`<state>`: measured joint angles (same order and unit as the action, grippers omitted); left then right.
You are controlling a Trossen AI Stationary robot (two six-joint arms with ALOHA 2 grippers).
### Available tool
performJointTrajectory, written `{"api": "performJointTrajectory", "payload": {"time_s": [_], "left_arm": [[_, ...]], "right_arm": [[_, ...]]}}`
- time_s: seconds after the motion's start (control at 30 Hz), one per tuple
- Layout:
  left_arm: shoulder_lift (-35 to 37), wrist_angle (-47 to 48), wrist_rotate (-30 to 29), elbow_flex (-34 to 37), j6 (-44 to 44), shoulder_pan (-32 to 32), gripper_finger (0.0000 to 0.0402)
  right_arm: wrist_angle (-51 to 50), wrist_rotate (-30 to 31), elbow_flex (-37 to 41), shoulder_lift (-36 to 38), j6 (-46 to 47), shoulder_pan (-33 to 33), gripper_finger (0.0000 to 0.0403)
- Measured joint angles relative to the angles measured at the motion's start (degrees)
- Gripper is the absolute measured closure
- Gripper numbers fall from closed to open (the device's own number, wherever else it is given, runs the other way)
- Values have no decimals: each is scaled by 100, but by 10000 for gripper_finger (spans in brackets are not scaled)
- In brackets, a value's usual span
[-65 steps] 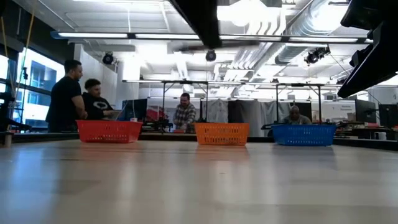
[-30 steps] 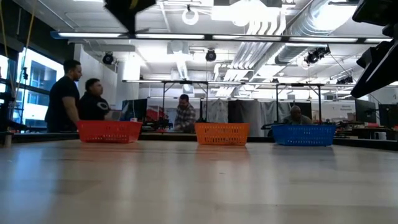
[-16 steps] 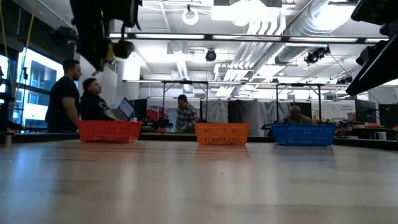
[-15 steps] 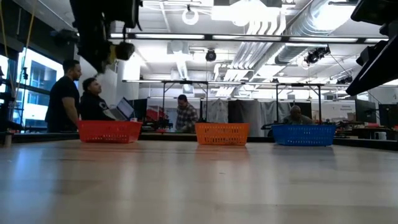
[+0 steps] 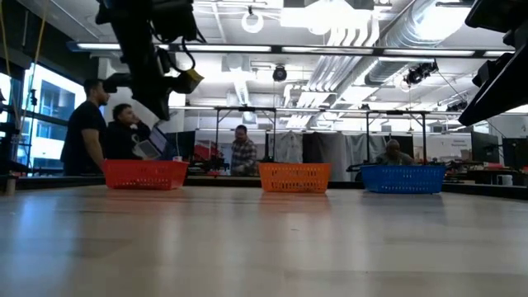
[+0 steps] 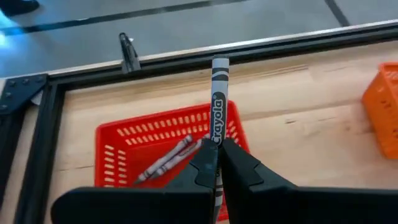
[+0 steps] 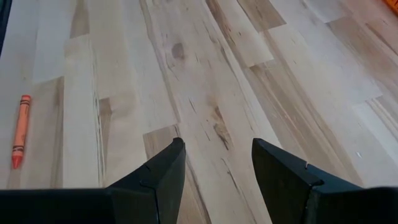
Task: Sort crayons
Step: Put the gray crayon into the red bin
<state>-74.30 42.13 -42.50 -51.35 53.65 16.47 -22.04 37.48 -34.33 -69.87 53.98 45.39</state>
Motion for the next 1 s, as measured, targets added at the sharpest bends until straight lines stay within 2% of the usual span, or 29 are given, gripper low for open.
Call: {"api": "performJointTrajectory", "payload": {"time_s": [0.47,0.63,0.8,1.0], "left_arm": [[0,173,-68,0,-158,234,400],[-2,172,-127,0,-452,232,383],[-2,173,-457,0,-438,234,367],[-82,-20,-342,312,-240,312,360]], "right_arm": [[-11,1,0,0,-42,0,222],[-11,4,0,0,-44,0,222],[-11,171,0,0,-44,-2,222],[-11,182,0,0,-44,0,222]]}}
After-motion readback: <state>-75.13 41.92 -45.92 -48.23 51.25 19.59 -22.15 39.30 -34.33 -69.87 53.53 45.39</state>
